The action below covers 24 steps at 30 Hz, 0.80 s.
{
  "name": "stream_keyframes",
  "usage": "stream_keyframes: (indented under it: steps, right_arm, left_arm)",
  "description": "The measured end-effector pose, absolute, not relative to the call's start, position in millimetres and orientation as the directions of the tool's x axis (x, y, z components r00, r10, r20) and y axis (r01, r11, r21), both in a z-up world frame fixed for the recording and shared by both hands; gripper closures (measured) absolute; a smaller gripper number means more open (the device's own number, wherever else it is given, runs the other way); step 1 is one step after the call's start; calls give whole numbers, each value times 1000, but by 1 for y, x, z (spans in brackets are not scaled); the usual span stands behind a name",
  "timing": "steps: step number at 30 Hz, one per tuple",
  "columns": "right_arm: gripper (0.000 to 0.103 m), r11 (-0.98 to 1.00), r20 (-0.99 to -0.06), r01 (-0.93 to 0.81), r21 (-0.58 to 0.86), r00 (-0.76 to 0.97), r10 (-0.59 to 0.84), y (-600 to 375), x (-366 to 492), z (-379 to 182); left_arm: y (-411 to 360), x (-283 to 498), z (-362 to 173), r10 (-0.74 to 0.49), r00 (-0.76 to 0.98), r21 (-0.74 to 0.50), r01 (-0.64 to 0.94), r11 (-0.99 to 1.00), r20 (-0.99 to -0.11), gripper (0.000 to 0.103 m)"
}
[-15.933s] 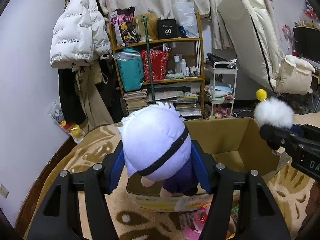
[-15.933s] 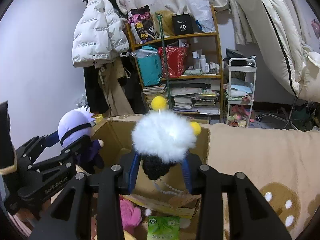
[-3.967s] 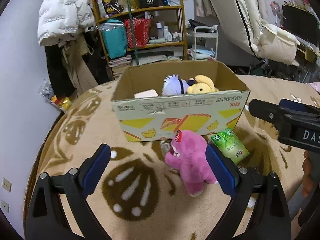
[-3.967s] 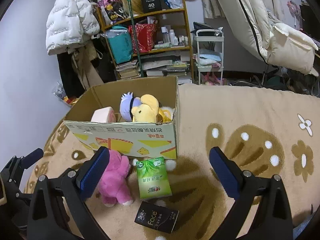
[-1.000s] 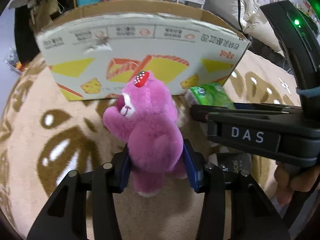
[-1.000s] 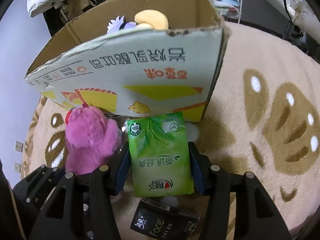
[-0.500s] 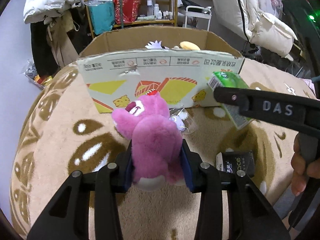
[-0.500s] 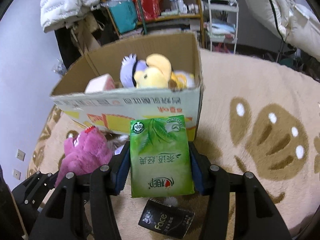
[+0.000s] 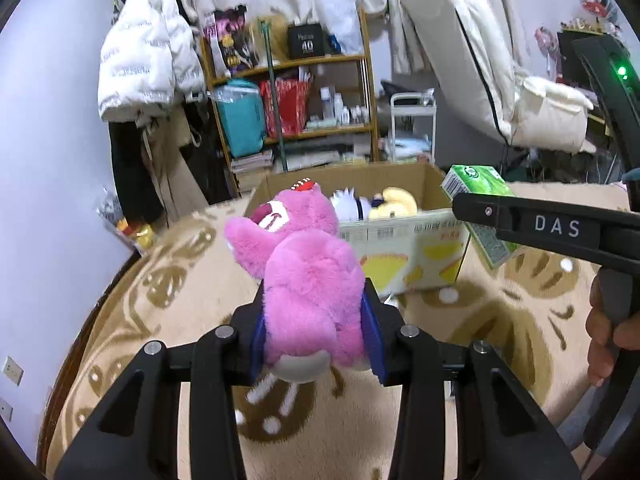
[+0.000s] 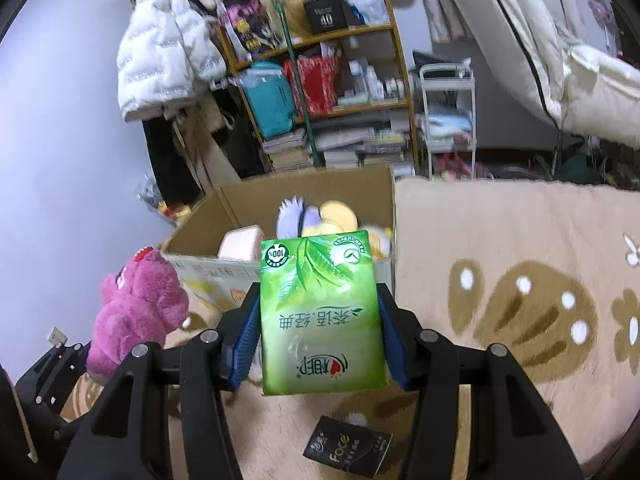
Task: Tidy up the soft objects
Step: 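Lift the pink bear with the left tool while the right tool lifts the tissue pack over the box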
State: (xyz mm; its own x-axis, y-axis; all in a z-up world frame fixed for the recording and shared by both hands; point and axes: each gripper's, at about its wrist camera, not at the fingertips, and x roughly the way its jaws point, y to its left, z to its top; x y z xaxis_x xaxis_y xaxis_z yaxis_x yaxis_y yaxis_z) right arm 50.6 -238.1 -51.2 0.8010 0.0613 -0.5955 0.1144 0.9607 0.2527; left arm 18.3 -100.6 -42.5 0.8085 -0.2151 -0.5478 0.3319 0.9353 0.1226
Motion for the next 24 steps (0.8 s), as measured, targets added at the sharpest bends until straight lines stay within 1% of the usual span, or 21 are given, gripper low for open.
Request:
stream_keyframes:
  steps: [4,9,13,18,22,24]
  right_arm:
    - [46,966,-558,90,244,827,64,-233,50,-41]
    - [46,974,-511,70,216,858,51,-226,51,-28]
    - [46,977,-481,67,203,876,40,-223,51,-21]
    - [46,977,-442,85,197,897,11,-225,56,-17]
    - [46,980,-415,90,180,910,-7,-226,61,-12]
    - [46,981,-397,95,169,918,-20,-226,63,-9]
  left_arm:
    - [-93,23,-30,-221,827,92,311,946,-518,64]
    - [-86,30,-13,-205,863,89,275,957,-461,64]
    - [-78,41,-4,-201,876,72,257,964,-438,64]
    - [-82,53,5,-188,901,115,251,961,-392,64]
    - [-84,62,9,-201,903,112,261,959,-380,64]
    - [-87,69,11,-200,909,133,263,955,-365,64]
